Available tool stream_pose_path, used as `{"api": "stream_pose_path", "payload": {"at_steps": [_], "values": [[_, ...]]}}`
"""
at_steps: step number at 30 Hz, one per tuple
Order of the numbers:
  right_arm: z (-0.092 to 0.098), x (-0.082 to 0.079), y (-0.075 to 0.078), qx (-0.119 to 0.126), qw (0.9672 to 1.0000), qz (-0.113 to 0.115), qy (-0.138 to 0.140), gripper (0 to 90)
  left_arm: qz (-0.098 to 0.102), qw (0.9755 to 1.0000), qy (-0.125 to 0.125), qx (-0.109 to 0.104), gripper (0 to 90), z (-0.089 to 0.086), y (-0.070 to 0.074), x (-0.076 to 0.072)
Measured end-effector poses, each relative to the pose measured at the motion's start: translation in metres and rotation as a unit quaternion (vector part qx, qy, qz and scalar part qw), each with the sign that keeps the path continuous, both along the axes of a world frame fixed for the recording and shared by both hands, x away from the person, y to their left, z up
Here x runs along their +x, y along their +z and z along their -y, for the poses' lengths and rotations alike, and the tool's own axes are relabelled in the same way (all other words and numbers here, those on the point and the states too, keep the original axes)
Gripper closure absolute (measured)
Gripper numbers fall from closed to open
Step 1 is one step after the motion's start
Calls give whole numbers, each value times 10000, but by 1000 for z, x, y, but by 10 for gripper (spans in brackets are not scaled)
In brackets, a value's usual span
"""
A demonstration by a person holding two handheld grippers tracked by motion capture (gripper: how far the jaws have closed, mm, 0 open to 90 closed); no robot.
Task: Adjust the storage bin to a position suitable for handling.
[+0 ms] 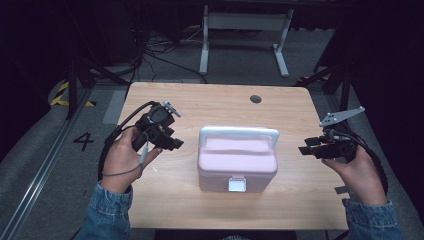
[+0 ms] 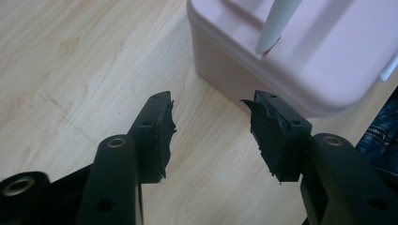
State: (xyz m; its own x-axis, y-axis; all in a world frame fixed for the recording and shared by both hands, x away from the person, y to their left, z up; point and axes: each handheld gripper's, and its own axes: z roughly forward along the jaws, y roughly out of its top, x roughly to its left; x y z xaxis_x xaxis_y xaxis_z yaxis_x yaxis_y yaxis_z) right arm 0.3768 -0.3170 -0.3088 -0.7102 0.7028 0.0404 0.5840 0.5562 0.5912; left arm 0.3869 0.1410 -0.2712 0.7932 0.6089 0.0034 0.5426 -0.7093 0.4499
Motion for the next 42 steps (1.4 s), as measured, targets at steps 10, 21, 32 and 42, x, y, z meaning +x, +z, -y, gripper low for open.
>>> {"api": "stream_pose_path", "payload": {"at_steps": [10, 21, 32, 42], "values": [[4, -9, -7, 15, 9999, -37, -107, 553, 100, 9985, -487, -216, 453, 34, 3, 8], [8, -13, -10, 82, 9997, -88, -198, 540, 293, 9961, -834, 80, 472, 68, -3, 13], [7, -11, -13, 58, 9999, -62, -134, 511, 920, 9916, -801, 425, 598, 83, -3, 8], [9, -10, -12, 136, 9998, -53, -134, 512, 787, 9933, -817, 210, 663, 78, 5, 8]]}}
